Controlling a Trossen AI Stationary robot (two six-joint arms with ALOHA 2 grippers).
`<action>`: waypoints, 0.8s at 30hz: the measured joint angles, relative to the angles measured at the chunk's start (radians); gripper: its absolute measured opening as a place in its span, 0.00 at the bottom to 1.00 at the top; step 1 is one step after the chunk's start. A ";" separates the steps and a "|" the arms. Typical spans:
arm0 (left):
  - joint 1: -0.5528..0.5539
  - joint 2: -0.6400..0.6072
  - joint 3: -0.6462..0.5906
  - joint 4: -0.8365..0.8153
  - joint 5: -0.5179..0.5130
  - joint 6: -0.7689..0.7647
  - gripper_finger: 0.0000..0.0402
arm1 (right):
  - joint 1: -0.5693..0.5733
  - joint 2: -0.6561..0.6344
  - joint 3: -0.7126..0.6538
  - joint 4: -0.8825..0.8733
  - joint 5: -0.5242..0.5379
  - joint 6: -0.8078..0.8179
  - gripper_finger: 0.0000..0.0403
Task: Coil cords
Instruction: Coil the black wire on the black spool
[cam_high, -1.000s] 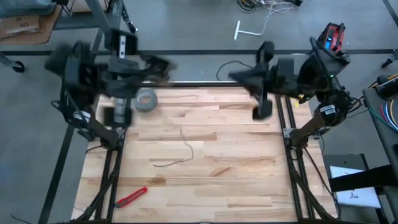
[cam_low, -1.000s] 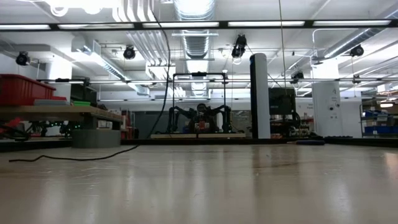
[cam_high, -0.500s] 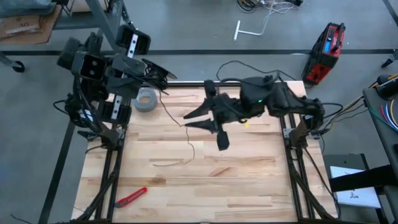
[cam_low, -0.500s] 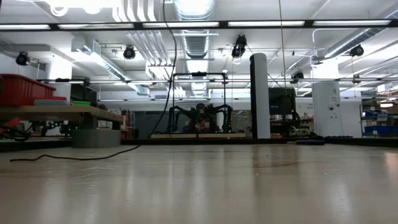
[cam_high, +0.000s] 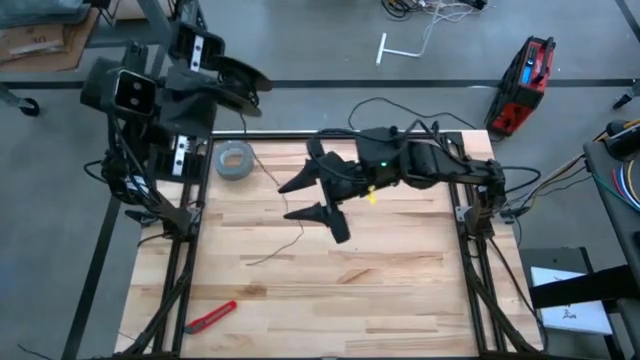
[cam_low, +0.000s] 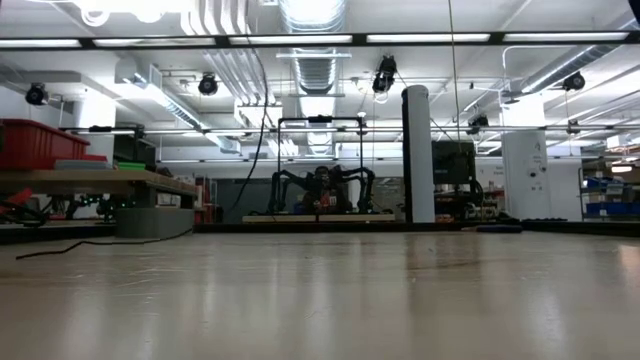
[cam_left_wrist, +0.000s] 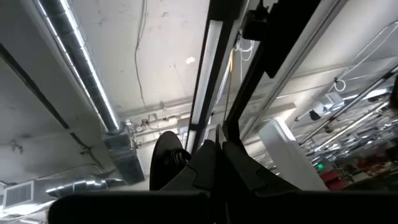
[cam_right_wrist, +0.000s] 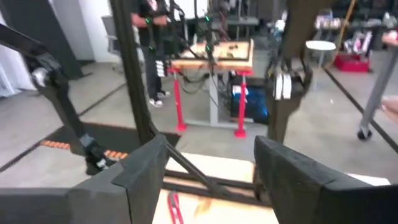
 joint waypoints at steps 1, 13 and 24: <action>0.000 0.000 0.000 0.009 -0.006 0.001 0.02 | -0.005 0.004 -0.001 -0.004 0.001 0.001 0.60; -0.004 -0.006 0.000 0.020 -0.006 0.001 0.02 | -0.028 0.008 -0.001 0.000 0.136 -0.042 0.58; -0.005 -0.005 0.000 0.061 -0.006 0.005 0.02 | -0.048 0.102 -0.004 0.024 0.194 -0.095 0.54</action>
